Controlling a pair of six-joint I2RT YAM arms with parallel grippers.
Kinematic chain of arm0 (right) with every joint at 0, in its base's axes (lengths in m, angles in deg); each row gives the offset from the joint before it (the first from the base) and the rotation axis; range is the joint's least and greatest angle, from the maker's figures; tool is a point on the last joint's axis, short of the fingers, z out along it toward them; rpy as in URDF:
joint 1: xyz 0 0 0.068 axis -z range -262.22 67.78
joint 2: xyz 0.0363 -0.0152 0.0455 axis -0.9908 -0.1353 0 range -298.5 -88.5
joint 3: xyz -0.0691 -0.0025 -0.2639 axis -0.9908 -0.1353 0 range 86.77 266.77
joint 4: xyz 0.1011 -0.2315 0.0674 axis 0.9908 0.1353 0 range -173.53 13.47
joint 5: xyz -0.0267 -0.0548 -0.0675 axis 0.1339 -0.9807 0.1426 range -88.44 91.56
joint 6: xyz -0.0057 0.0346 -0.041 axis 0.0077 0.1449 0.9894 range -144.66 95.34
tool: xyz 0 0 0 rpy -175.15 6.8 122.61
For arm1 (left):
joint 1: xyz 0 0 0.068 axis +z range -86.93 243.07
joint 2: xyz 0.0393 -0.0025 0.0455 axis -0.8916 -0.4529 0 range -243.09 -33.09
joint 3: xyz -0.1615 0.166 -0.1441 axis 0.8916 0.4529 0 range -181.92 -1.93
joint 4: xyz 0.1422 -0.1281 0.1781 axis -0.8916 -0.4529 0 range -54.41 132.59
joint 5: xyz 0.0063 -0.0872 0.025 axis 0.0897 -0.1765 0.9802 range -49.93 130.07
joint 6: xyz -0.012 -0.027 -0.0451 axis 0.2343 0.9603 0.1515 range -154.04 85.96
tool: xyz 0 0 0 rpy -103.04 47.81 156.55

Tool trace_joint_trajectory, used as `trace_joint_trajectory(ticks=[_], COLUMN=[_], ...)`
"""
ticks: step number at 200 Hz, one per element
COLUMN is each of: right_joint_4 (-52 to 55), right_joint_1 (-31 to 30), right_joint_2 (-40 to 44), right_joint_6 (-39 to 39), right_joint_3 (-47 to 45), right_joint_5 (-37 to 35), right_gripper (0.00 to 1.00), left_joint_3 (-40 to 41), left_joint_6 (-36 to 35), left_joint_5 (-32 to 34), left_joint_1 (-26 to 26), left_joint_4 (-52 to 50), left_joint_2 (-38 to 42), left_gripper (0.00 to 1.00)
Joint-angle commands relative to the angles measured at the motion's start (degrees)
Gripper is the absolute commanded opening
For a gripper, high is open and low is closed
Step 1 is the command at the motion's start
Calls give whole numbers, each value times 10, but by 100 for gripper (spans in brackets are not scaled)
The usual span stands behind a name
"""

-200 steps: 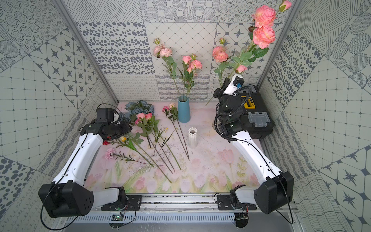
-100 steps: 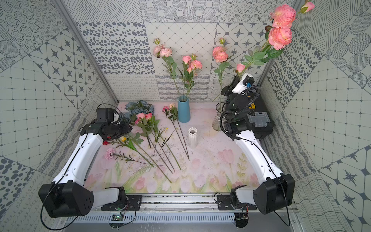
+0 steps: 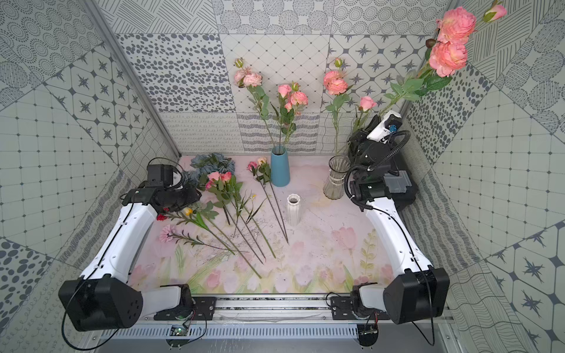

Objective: Place the pink flowers into the vase
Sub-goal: Place the flower in the vase.

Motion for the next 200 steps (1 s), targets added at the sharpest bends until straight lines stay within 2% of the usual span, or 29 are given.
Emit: trace_joint_trajectory(ticks=[1, 54, 200], right_joint_4=[-20, -27, -18], right_joint_1=[2, 6, 20], right_joint_2=[2, -9, -34], right_joint_6=[1, 11, -33], right_joint_3=[-14, -41, -100], right_joint_5=[-1, -4, 20], right_gripper=[0, 0, 0], left_joint_3=[0, 0, 0], left_joint_6=[2, 3, 5], left_joint_5=[-8, -11, -23], left_joint_1=[2, 2, 2], left_joint_4=[26, 27, 30], left_joint_2=[4, 5, 2], left_gripper=[49, 49, 49])
